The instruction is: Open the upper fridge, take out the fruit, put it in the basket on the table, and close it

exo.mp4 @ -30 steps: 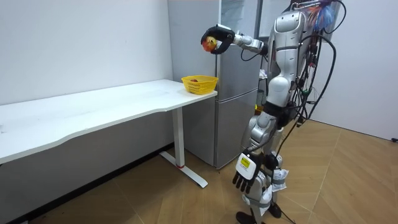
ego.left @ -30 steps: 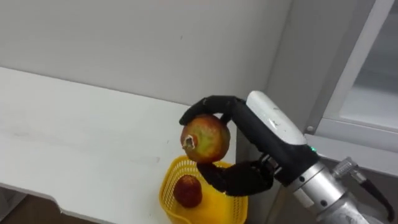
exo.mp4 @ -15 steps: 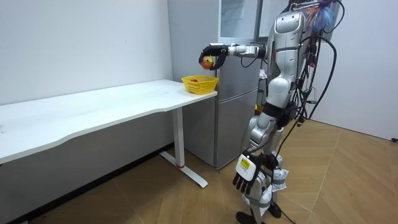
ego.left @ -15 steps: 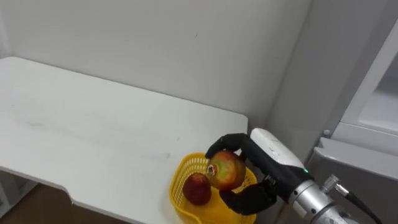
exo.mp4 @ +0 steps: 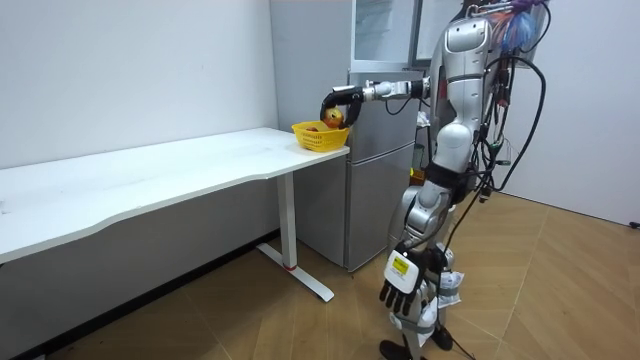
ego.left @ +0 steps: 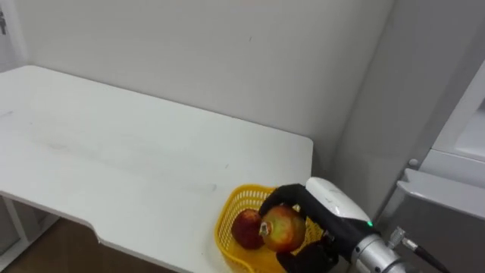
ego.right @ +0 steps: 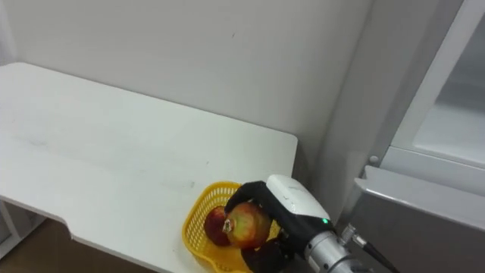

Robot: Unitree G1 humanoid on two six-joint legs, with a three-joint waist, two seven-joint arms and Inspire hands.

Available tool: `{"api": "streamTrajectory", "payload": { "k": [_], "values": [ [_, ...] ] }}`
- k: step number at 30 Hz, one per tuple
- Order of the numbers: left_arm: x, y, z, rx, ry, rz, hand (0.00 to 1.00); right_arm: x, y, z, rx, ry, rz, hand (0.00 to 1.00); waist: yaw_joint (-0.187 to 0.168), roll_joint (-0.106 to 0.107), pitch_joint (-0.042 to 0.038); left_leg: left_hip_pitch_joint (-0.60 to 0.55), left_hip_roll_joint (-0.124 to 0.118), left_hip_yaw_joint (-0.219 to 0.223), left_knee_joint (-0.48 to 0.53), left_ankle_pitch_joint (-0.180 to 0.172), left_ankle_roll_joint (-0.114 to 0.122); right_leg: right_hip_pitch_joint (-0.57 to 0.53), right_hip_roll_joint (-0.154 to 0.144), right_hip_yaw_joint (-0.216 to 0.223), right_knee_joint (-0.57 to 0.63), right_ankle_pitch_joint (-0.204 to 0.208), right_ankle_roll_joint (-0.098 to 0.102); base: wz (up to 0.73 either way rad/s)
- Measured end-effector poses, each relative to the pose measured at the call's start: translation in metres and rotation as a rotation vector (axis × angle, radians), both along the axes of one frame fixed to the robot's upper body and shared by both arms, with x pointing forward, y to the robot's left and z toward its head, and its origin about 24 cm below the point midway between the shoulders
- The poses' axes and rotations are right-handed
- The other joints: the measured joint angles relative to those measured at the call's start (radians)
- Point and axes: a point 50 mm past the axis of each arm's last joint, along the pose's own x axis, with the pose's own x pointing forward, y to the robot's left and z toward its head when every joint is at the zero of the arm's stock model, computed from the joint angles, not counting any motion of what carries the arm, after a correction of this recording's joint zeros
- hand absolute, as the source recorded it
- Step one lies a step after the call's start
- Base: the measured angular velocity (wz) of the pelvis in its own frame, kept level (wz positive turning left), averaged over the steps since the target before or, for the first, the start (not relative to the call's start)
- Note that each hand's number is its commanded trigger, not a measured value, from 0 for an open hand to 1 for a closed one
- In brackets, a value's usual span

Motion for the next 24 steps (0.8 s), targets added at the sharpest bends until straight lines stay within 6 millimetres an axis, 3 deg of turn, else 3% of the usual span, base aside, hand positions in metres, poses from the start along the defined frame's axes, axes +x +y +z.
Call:
{"api": "streamTrajectory", "payload": {
  "k": [9, 10, 11, 24],
  "values": [
    [-0.0001, 0.0002, 0.0000, 0.002, -0.001, 0.001, 0.00, -0.0001, 0.0003, -0.0016, -0.005, 0.009, -0.004, 1.00, 0.001, 0.000, -0.0012, 0.001, 0.000, -0.004, 0.001, 0.000, 0.000, 0.003, 0.000, 0.000, 0.000, 0.000, 0.000, 0.00],
    [-0.0006, 0.0002, 0.0000, 0.003, 0.000, 0.001, 0.00, 0.0000, 0.0001, -0.0018, -0.005, 0.010, -0.005, 0.55, 0.001, 0.000, -0.0011, 0.001, -0.001, -0.004, 0.001, 0.000, 0.000, 0.003, 0.000, -0.001, 0.001, 0.000, 0.000, 0.00],
    [-0.0010, 0.0003, 0.0000, 0.003, 0.001, 0.001, 0.00, 0.0000, 0.0001, -0.0020, -0.006, 0.010, -0.005, 0.00, 0.001, 0.000, -0.0011, 0.001, -0.001, -0.004, 0.001, 0.000, 0.000, 0.004, 0.000, -0.001, 0.001, 0.000, 0.000, 0.00],
    [0.0007, 0.0005, 0.0002, 0.009, -0.005, 0.002, 0.00, 0.0001, -0.0001, -0.0020, -0.005, 0.010, -0.006, 0.00, -0.001, -0.001, -0.0007, 0.001, 0.000, -0.003, 0.001, 0.000, 0.000, 0.003, 0.000, -0.002, 0.001, 0.000, 0.000, 0.00]
  ]
}}
